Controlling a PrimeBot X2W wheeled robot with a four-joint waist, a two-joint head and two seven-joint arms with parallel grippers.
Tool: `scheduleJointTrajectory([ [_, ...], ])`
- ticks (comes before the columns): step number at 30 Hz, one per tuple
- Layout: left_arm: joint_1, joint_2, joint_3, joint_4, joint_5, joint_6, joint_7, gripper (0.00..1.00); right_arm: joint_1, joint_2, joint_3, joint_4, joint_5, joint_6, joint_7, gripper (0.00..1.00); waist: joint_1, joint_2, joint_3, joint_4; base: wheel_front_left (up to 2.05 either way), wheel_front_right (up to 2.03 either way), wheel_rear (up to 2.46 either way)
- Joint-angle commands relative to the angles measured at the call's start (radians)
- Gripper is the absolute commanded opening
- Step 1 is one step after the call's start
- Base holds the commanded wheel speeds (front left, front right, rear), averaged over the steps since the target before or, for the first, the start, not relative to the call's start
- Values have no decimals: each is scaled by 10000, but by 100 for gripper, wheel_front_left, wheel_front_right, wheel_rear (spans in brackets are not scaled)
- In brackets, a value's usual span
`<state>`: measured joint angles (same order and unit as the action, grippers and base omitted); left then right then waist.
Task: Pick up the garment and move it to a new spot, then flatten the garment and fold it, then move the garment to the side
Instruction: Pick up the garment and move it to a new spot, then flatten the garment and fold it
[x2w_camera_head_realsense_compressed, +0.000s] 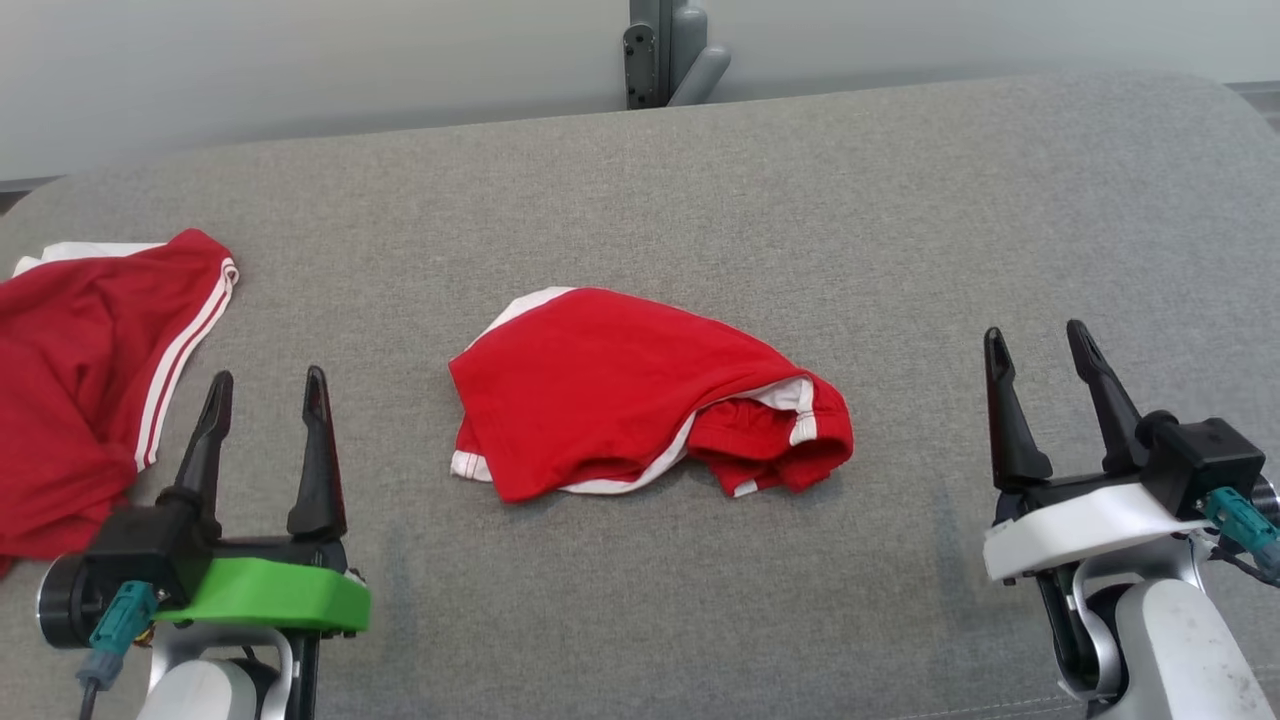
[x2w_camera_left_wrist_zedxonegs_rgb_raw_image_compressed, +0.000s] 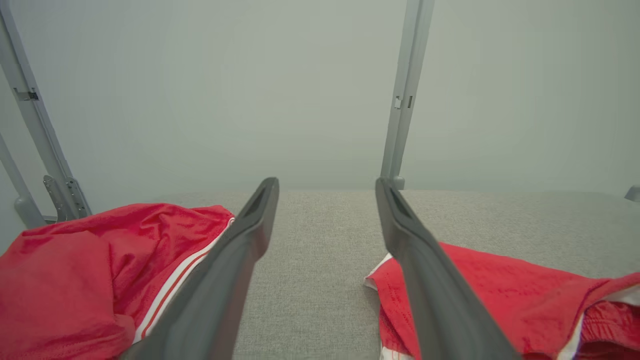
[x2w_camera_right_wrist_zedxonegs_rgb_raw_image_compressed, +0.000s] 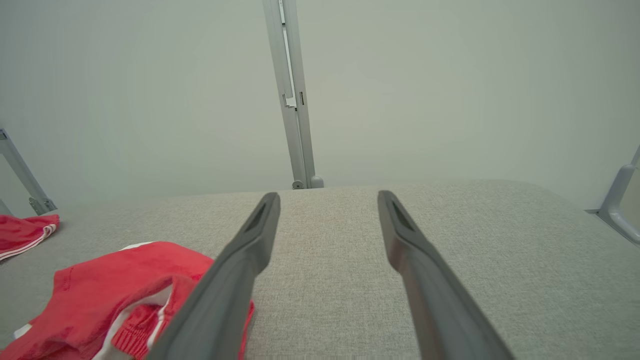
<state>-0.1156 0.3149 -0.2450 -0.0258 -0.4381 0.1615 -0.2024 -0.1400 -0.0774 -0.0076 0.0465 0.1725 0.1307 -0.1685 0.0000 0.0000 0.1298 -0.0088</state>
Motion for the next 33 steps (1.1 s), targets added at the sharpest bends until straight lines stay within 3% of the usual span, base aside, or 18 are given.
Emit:
scheduleJointTrajectory([
  [1, 214, 96, -32, -54, 60, -8, 43, 100, 228, -59, 24, -74, -58, 1, 68, 100, 0, 0, -197, -80, 0, 0, 0],
  [17, 1024, 214, -295, -167, -29, 181, 360, 100, 1293, -152, 227, -552, -116, 1, 534, 100, 0, 0, -907, -202, 0, 0, 0],
  [33, 1014, 218, -380, -56, -144, 265, 463, 100, 1352, -72, 267, -601, -54, 1, 630, 100, 0, 0, -964, -144, 0, 0, 0],
])
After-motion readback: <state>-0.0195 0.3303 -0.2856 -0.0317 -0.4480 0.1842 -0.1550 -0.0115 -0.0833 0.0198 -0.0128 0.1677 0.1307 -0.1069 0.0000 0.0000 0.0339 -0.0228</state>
